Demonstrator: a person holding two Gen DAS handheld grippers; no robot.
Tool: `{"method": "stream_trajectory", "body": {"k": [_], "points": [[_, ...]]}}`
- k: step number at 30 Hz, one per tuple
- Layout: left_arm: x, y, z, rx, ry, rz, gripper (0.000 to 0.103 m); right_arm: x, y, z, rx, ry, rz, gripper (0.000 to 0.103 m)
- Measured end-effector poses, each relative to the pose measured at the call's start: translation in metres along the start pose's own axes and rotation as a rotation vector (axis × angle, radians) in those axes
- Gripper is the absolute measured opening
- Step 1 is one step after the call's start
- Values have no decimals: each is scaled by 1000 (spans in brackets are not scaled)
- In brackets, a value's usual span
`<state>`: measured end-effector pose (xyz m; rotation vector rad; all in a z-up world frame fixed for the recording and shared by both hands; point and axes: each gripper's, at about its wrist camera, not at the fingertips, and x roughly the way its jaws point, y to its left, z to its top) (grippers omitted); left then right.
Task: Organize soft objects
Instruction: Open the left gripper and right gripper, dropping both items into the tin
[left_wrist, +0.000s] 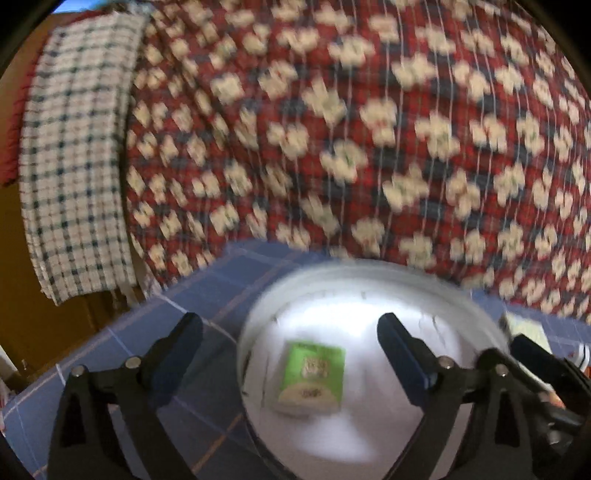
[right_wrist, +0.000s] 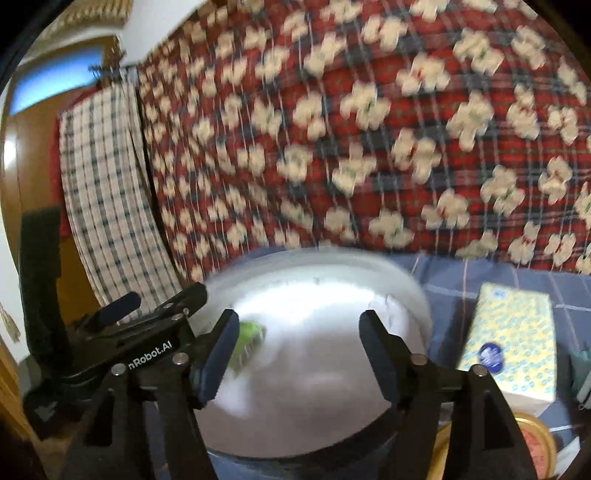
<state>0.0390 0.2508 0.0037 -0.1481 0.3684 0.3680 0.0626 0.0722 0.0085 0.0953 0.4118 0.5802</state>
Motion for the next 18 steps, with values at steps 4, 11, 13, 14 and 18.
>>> {"method": "stream_trajectory", "body": {"k": [4, 11, 13, 14, 18], "points": [[-8, 6, 2, -35, -69, 46, 103, -18, 2, 3, -32, -92, -101, 78], [-10, -1, -3, -2, -83, 55, 103, -26, -5, 1, -42, -115, -162, 78], [-12, -11, -6, 48, -102, 55, 103, -31, -7, -1, -50, -137, -181, 79], [-13, -16, -7, 76, -110, 51, 103, -34, -8, -2, -55, -146, -189, 79], [-16, -32, -12, 152, -109, 24, 103, -43, -9, -8, -86, -137, -227, 79]]}}
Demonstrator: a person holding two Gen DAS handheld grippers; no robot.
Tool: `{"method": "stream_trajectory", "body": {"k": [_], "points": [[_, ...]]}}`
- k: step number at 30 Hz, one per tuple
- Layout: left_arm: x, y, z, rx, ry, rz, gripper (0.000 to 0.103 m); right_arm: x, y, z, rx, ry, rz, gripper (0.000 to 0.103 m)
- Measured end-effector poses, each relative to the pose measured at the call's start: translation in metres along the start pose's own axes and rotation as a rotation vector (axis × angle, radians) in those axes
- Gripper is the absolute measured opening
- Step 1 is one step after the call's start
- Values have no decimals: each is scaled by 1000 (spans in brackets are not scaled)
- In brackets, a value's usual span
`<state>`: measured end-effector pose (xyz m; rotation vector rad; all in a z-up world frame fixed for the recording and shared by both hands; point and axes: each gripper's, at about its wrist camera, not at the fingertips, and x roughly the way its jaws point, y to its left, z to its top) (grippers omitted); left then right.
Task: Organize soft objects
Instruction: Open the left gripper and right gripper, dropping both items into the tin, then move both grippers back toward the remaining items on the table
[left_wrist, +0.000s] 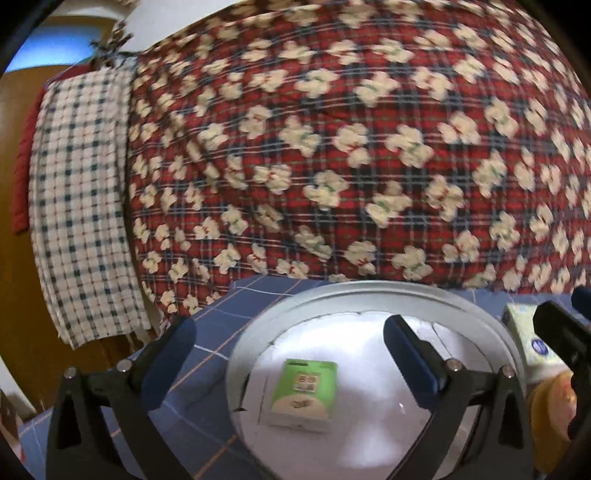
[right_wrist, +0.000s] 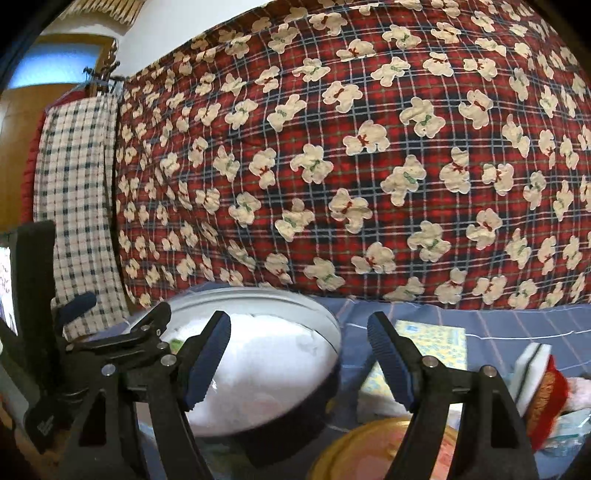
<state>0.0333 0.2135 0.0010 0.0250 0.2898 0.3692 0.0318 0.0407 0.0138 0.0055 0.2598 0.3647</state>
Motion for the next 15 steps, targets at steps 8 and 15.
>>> {"method": "stream_trajectory", "body": {"k": [8, 15], "points": [[-7, -3, -3, -55, 43, -45, 103, -22, -25, -7, 3, 22, -36, 79], [-26, -26, -8, -24, 37, -106, 103, -40, -53, -10, -1, 25, -97, 79]]}}
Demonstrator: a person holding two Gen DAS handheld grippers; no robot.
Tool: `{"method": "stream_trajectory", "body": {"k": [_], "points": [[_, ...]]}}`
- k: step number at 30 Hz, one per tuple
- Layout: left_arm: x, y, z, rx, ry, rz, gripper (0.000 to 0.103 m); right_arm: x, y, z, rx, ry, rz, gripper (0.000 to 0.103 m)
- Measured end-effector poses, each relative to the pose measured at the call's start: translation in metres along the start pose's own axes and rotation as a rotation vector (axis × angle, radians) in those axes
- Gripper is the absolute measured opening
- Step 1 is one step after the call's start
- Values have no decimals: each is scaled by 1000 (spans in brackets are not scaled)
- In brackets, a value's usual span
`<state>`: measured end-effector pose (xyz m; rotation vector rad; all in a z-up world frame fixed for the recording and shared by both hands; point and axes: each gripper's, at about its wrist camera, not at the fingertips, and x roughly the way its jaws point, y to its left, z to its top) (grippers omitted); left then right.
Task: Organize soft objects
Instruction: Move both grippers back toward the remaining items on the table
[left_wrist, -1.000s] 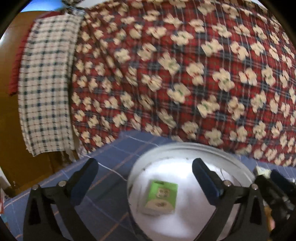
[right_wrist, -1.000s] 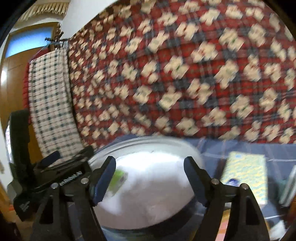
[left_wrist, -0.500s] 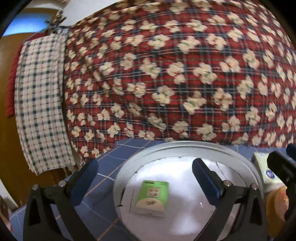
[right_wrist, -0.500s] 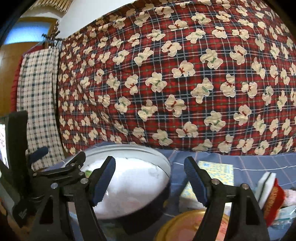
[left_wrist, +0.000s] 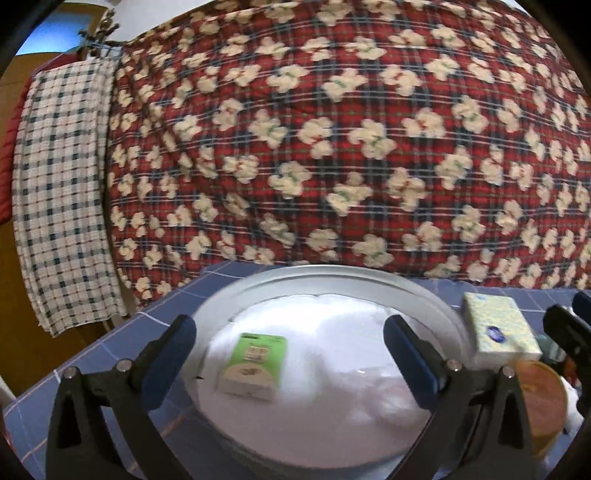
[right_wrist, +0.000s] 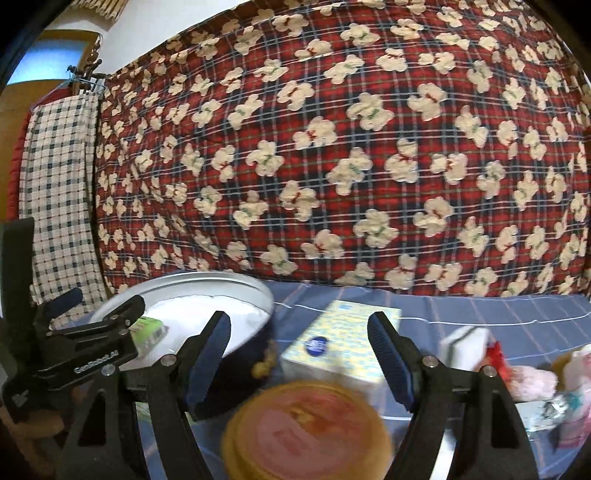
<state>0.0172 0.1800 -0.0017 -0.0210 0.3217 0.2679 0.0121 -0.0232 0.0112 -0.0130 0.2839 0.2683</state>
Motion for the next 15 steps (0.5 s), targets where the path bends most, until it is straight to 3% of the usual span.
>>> {"method": "stream_trajectory", "body": {"k": [15], "points": [[-38, -67, -9, 40, -4, -165, 103, -35, -67, -9, -83, -34, -179, 79]]}}
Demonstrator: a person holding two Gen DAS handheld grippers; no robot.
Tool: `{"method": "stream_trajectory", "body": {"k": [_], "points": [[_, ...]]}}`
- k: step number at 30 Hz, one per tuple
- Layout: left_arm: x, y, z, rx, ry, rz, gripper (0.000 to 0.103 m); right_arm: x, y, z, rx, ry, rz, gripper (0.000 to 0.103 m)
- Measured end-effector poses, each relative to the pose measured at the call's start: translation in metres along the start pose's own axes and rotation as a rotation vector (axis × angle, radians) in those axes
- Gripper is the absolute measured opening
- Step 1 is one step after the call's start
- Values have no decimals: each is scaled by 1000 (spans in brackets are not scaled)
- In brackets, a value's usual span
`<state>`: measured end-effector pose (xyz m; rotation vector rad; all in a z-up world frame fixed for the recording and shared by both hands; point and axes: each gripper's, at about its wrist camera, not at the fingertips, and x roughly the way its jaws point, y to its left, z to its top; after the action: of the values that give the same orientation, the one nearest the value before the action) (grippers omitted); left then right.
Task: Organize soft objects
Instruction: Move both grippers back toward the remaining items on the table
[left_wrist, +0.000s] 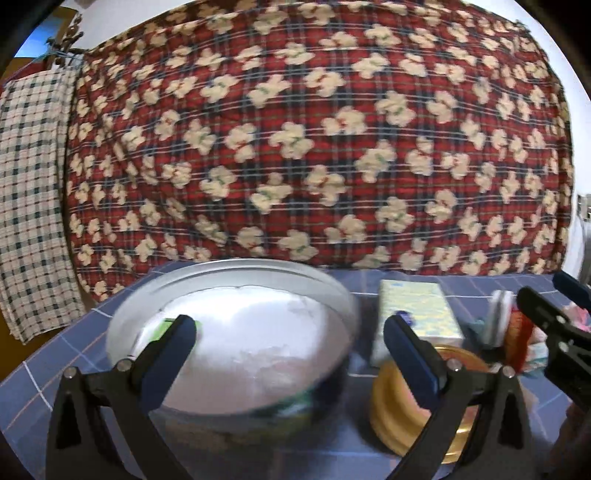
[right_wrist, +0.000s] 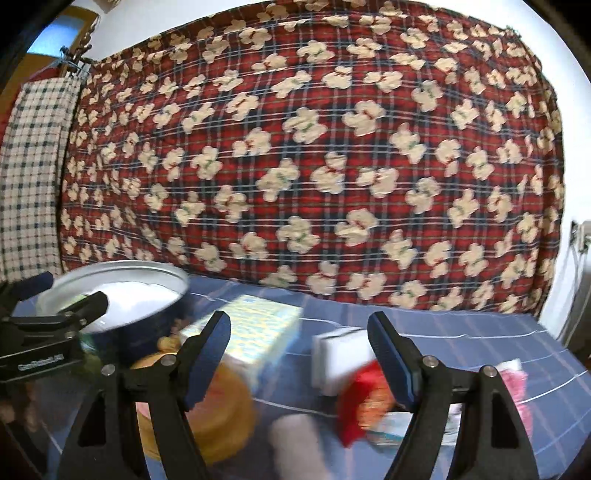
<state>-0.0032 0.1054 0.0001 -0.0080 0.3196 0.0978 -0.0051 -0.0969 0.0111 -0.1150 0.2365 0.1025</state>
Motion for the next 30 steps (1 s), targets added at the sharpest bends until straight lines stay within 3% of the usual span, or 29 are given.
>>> {"method": "stream_trajectory", "body": {"k": [9, 20, 27, 30], "points": [[-17, -54, -5, 55, 5, -136, 103, -9, -65, -9, 64, 21, -100, 79], [-36, -130, -15, 141, 58, -240, 102, -17, -104, -15, 85, 22, -179, 79], [-25, -177, -23, 140, 215, -286, 88, -24, -122, -16, 108, 8, -204, 79], [-14, -193, -28, 130, 297, -239, 82, -26, -128, -16, 113, 3, -209, 79]]}}
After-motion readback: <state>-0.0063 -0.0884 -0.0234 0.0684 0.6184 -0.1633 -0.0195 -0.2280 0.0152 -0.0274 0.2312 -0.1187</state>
